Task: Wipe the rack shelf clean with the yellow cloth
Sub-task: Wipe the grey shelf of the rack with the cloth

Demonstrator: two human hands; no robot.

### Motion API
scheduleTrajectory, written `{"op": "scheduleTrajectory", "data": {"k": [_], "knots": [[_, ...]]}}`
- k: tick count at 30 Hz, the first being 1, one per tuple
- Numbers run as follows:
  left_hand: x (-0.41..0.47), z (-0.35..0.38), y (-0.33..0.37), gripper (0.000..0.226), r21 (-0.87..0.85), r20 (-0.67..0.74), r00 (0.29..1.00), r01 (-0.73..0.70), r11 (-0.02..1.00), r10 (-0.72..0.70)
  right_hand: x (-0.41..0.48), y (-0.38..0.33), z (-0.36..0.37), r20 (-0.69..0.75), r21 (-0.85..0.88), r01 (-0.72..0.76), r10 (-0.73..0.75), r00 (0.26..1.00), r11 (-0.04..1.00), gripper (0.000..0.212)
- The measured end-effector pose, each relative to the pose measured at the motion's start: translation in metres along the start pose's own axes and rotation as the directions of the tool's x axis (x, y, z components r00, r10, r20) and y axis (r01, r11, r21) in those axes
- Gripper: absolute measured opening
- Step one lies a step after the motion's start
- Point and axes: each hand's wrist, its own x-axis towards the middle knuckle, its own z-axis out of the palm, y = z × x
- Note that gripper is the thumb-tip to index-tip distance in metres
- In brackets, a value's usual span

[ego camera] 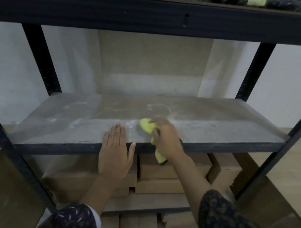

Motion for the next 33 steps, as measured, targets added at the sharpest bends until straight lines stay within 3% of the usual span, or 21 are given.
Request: {"op": "scheduleTrajectory", "data": {"k": [1, 3, 5, 7, 9, 13, 19, 22, 25, 27, 29, 33], "knots": [[0.0, 0.0, 0.0, 0.07, -0.005, -0.004, 1.0, -0.002, 1.0, 0.002, 0.005, 0.01, -0.011, -0.081, 0.03, -0.066, 0.069, 0.994, 0.997, 0.032], [0.0, 0.0, 0.001, 0.07, -0.018, -0.024, 1.0, 0.008, 1.0, -0.008, 0.016, 0.042, -0.038, -0.209, -0.086, -0.24, 0.218, 0.953, 0.967, 0.037], [0.0, 0.001, 0.002, 0.07, -0.023, -0.027, 0.999, 0.024, 0.999, -0.024, 0.022, 0.076, -0.058, -0.221, -0.283, -0.431, 0.379, 0.898, 0.857, 0.037], [0.001, 0.002, 0.003, 0.069, -0.032, -0.028, 0.999, 0.041, 0.999, -0.042, 0.029, 0.094, -0.056, -0.153, -0.415, -0.502, 0.486, 0.861, 0.759, 0.042], [0.001, 0.002, 0.004, 0.068, -0.04, -0.03, 0.998, 0.053, 0.998, -0.054, 0.037, 0.09, -0.04, -0.11, -0.5, -0.446, 0.456, 0.883, 0.742, 0.04], [0.002, 0.003, 0.005, 0.066, -0.042, -0.02, 0.998, 0.063, 0.997, -0.064, 0.046, 0.047, -0.005, -0.031, -0.53, -0.269, 0.299, 0.954, 0.804, 0.034], [0.001, 0.004, 0.004, 0.068, -0.013, -0.026, 0.998, 0.055, 0.998, -0.056, 0.035, -0.023, 0.026, 0.189, -0.34, 0.052, 0.014, 0.982, 0.939, 0.024], [0.001, 0.004, 0.001, 0.067, -0.012, -0.028, 0.999, 0.039, 0.999, -0.04, 0.048, 0.0, -0.012, 0.083, -0.187, -0.118, 0.135, 0.987, 0.975, 0.022], [0.001, 0.005, 0.003, 0.067, -0.021, -0.033, 0.998, 0.051, 0.998, -0.052, 0.06, 0.057, -0.047, -0.097, -0.247, -0.345, 0.331, 0.939, 0.906, 0.032], [0.002, 0.005, 0.004, 0.066, -0.023, -0.039, 0.998, 0.057, 0.998, -0.058, 0.065, 0.079, -0.055, -0.106, -0.261, -0.468, 0.457, 0.883, 0.844, 0.039], [0.002, 0.006, 0.004, 0.065, -0.021, -0.043, 0.997, 0.061, 0.998, -0.062, 0.072, 0.081, -0.046, -0.072, -0.315, -0.468, 0.471, 0.879, 0.826, 0.041], [0.003, 0.007, 0.004, 0.065, -0.011, -0.036, 0.997, 0.064, 0.998, -0.064, 0.082, 0.043, -0.001, 0.004, -0.473, -0.279, 0.319, 0.948, 0.835, 0.04]]}}
